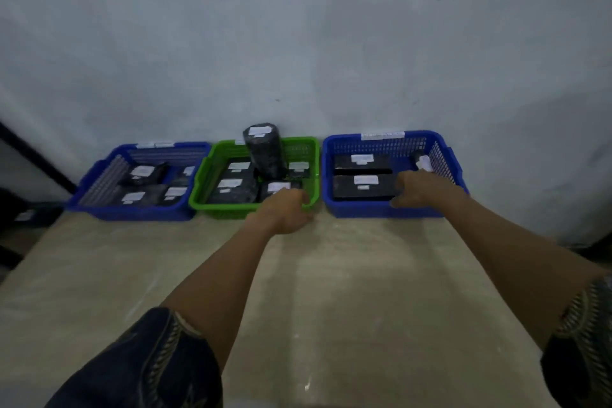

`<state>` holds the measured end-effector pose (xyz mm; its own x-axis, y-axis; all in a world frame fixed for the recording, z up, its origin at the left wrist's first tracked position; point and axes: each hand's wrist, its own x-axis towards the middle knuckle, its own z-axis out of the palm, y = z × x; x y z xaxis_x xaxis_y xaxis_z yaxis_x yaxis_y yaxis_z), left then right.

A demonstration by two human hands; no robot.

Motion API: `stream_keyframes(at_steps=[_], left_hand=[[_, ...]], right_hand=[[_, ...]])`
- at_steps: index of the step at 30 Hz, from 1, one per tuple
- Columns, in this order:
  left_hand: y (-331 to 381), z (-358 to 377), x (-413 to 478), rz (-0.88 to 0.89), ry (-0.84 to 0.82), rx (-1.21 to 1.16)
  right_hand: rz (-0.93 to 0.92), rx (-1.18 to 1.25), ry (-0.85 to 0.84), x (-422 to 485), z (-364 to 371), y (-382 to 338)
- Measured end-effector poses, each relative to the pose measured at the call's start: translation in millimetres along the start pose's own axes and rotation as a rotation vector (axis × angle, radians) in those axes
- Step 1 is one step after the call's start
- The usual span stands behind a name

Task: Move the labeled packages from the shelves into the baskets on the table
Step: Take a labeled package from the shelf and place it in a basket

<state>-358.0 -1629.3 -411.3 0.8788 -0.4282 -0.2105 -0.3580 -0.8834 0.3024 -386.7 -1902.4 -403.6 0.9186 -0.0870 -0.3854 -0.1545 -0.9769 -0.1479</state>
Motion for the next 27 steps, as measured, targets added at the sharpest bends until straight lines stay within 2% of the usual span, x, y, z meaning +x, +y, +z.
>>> stream_keyframes(at_steps=[9, 15, 18, 24, 27], left_hand=[[-78.2, -16.0, -193.5, -0.250, -0.091, -0.080], [-165.6, -39.0, -312.8, -0.406, -0.105, -0.127], [-216.9, -47.1, -380.1, -0.426, -0.048, -0.147], [-328.5, -52.4, -506.6, -0.458, -0.035, -0.235], [-367.5, -56.1, -545.1, -0.497, -0.060, -0.248]], right_hand=[[-0.122, -0.029, -0.258, -119.2, 32.3, -145.0], [-0.250, -0.052, -0.270, -172.6, 59.8, -278.1], [-0.304, -0.046, -0.261, -197.3, 81.3, -349.8], [-0.421, -0.047, -0.275, -246.3, 139.3, -497.5], [-0.475, -0.065, -0.343, -264.8, 163.2, -561.8]])
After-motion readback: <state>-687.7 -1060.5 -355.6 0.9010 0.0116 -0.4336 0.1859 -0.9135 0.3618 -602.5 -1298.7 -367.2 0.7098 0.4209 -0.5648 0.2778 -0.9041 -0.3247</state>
